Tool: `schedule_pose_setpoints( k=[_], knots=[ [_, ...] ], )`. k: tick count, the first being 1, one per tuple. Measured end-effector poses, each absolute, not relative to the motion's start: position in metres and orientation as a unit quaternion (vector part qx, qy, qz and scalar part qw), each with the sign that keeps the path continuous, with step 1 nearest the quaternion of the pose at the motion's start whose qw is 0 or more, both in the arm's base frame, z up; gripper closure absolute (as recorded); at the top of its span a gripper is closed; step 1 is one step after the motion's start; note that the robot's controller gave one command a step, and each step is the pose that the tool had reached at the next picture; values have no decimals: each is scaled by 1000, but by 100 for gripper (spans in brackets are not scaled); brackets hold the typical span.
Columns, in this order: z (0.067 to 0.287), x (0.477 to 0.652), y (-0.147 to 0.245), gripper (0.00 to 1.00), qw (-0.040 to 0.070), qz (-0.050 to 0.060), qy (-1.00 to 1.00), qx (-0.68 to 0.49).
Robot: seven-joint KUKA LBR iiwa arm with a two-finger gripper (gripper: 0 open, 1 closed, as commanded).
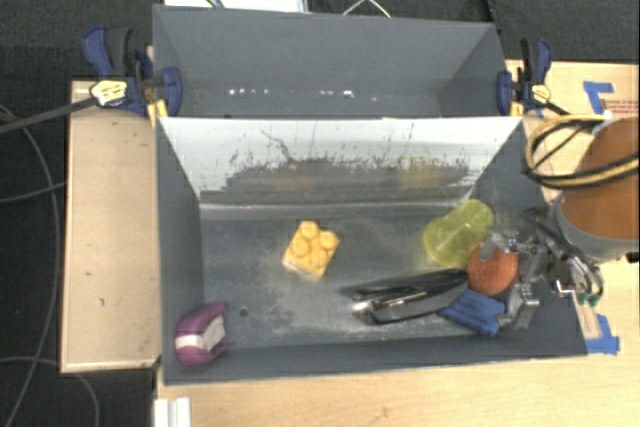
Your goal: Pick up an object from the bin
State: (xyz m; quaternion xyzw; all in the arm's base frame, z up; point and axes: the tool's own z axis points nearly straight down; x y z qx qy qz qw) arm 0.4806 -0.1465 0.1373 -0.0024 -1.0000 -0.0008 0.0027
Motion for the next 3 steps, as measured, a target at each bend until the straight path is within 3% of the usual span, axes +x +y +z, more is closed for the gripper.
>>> schedule_pose_setpoints(
  k=[1,2,3],
  knots=[
    [142,483,-146,0,-1,0,-1000,1],
    [70,486,-85,0,1,-1,-999,36],
    [134,485,-88,0,-3,0,-999,38]
  ],
)
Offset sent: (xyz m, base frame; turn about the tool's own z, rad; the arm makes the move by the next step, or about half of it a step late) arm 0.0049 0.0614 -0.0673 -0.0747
